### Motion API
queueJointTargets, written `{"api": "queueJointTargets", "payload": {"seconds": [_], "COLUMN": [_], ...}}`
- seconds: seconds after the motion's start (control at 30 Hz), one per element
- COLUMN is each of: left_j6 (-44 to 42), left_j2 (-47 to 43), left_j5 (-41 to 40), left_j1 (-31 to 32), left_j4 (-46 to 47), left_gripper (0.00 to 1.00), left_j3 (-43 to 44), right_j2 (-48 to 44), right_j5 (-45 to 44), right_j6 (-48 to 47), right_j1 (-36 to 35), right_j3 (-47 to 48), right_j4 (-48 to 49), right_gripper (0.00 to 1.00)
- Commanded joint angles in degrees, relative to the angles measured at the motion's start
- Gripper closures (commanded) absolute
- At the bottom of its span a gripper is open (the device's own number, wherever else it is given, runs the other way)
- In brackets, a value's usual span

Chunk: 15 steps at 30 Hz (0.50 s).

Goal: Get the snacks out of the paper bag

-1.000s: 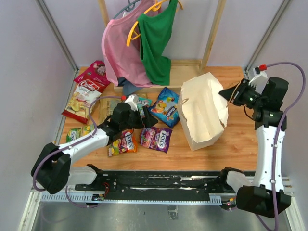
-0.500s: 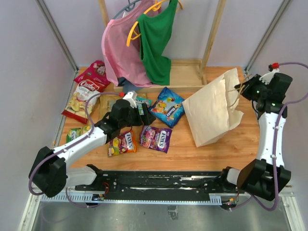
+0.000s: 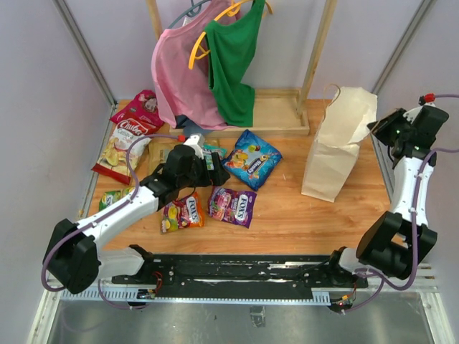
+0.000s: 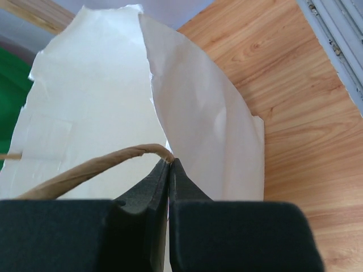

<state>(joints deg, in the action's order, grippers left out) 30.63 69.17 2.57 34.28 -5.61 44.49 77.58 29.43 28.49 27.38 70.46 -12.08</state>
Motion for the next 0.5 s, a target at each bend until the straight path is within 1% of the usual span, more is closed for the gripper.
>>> {"api": "queueJointTargets", "payload": {"seconds": [0.0,0.1,0.3,0.47], "left_j6": [-1.36,-1.28,-1.77,-2.82], "left_j2": [-1.17,-1.38,-1.17,-1.66], "left_j5": [-2.36,-2.73,-3.66,-5.8], "left_j1": [0.17,0.17,0.17,0.17], "left_j4": [-2.23,-2.54,-4.13,-6.09], "left_gripper": [0.01,0.01,0.01,0.01], "left_j3": [1.66,1.48,2.45,3.37], "right_j2": [0.75,2.88,9.15,12.85], "right_j5": [-1.33,-0.53,3.75,4.97], "right_j6": [0.88,2.17,5.17,8.36], "right_j1": [1.72,2.3,2.33,2.32], "right_j3": [2.15,4.85,9.32,12.6], "right_j4": [1.06,1.6,7.15,10.19], "right_gripper": [0.98,0.98,0.98,0.97]}}
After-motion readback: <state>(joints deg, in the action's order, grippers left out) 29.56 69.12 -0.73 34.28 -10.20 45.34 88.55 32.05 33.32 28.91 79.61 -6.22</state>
